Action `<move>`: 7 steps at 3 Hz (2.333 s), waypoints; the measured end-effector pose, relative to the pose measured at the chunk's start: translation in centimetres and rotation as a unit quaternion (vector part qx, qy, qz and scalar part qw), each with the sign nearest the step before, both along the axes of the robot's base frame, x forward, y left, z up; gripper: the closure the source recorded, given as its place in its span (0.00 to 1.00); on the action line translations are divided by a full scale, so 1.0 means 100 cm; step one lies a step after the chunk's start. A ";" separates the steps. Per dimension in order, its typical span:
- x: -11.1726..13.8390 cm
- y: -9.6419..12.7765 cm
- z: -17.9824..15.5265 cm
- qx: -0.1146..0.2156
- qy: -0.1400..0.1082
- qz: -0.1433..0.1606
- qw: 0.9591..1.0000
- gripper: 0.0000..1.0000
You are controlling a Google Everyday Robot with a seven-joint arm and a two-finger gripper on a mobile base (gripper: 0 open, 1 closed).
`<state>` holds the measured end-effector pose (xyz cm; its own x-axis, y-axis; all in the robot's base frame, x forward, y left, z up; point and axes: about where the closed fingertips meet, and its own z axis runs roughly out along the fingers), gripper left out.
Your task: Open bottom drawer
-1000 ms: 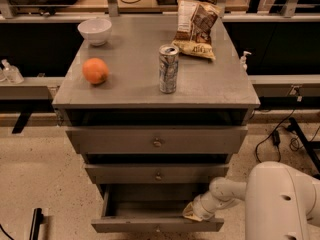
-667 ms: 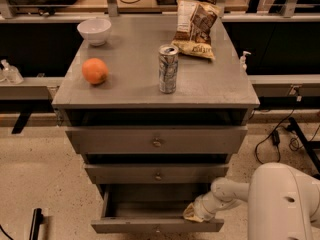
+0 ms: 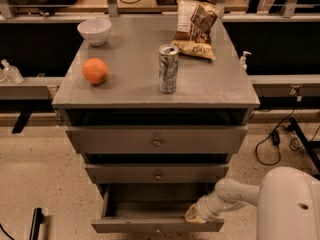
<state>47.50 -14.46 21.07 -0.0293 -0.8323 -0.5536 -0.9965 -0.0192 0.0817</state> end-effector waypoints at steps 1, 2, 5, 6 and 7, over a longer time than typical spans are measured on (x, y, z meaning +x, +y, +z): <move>0.002 -0.006 0.015 0.015 -0.019 -0.002 1.000 0.97; 0.016 -0.005 0.016 0.010 -0.037 -0.005 0.999 0.75; 0.068 0.006 -0.013 -0.018 -0.085 -0.029 0.996 1.00; 0.062 0.006 -0.037 -0.019 -0.064 -0.032 0.997 1.00; 0.051 0.011 -0.055 -0.019 -0.039 -0.026 0.999 1.00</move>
Offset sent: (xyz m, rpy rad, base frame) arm 0.0363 -0.0068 0.0203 0.0021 -0.1229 -0.0217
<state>52.65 -13.40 15.54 -0.0305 -0.8509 -0.5245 -0.9994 0.0341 0.0027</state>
